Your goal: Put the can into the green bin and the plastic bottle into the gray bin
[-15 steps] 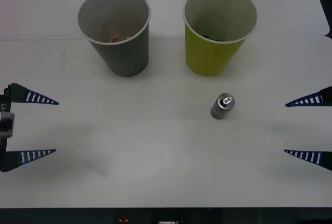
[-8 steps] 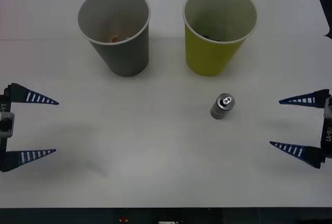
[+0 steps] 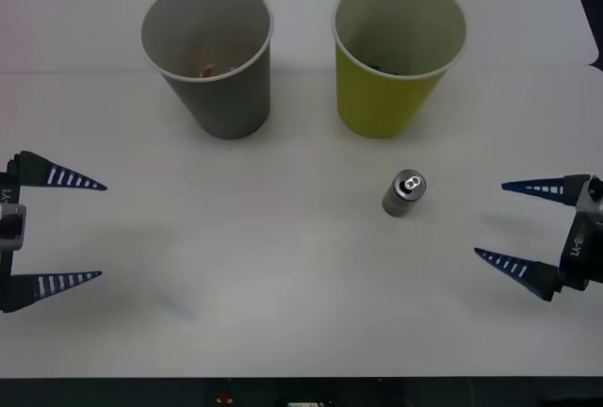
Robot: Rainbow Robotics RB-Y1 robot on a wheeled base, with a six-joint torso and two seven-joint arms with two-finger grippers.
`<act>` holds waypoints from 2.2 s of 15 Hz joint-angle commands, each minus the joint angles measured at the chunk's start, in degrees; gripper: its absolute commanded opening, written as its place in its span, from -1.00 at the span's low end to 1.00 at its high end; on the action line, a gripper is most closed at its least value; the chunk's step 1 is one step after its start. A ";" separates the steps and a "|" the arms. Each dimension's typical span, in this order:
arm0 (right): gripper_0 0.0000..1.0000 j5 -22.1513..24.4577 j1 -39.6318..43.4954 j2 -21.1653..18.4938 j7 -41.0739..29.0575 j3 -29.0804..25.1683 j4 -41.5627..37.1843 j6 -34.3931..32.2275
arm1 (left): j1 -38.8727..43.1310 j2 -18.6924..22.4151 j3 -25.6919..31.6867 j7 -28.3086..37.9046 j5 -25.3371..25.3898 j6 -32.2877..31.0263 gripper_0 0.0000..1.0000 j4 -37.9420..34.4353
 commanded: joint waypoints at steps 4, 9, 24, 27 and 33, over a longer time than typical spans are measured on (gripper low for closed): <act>1.00 -6.92 -0.53 1.31 4.72 6.75 0.78 7.62 | 0.00 0.00 0.00 0.00 0.00 0.00 1.00 0.00; 1.00 -19.93 -1.23 2.11 16.68 13.96 1.48 13.94 | 0.00 0.00 0.00 0.00 0.00 0.00 1.00 0.00; 1.00 -20.28 -13.98 17.75 24.06 21.08 17.74 13.68 | 0.00 0.00 0.00 0.00 0.00 0.00 1.00 0.00; 1.00 -20.28 -16.62 20.65 25.55 21.70 21.08 13.68 | 0.00 0.00 0.00 0.00 0.00 0.00 1.00 0.00; 1.00 -20.28 -19.87 25.22 28.10 21.87 25.39 13.68 | 0.00 0.00 0.00 0.00 0.00 0.00 1.00 0.00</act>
